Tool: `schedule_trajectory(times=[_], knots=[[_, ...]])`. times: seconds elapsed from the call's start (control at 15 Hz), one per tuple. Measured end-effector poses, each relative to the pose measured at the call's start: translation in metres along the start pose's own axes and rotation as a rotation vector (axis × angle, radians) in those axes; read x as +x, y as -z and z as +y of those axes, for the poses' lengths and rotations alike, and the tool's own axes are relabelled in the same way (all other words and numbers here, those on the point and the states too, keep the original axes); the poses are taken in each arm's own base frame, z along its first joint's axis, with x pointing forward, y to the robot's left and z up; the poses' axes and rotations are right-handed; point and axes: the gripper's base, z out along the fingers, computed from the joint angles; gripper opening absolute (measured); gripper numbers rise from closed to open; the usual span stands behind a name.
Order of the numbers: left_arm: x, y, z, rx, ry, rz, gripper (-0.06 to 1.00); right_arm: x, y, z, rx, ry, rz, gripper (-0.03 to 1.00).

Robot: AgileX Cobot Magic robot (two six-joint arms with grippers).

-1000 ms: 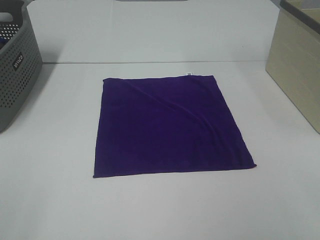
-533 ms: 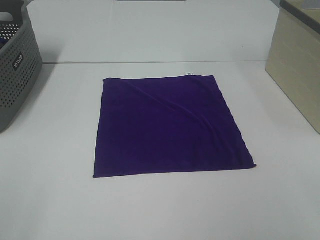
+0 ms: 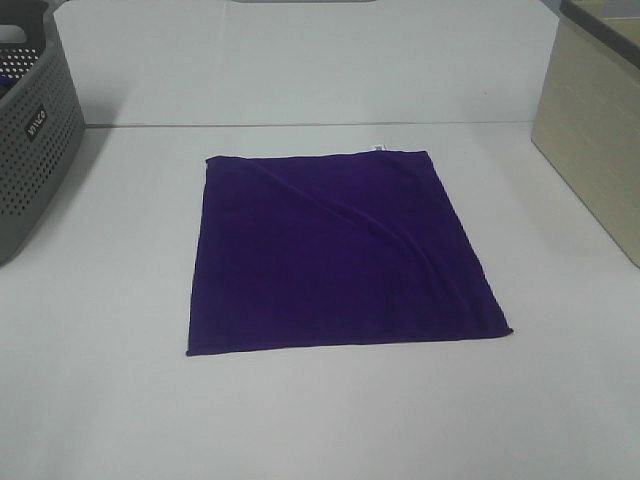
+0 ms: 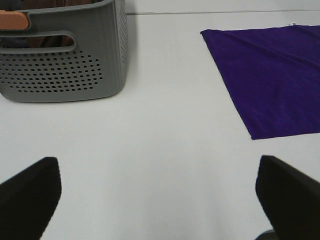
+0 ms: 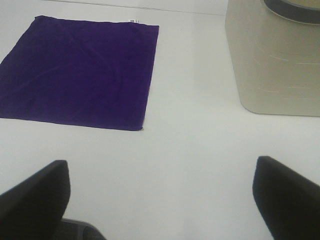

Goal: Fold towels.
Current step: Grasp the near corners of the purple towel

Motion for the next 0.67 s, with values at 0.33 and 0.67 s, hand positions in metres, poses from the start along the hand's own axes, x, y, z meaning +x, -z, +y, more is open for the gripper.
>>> schedule_trajectory(times=[0.33,0.67], knots=[[0.0000,0.0000,-0.0002,0.002,0.002,0.000,0.99,0.0000,0.0000,0.0000,0.000,0.000,0.000,0.96],[0.0000,0.0000,-0.0002,0.002,0.002,0.000,0.99,0.0000,0.0000,-0.0001,0.001,0.000,0.000,0.96]])
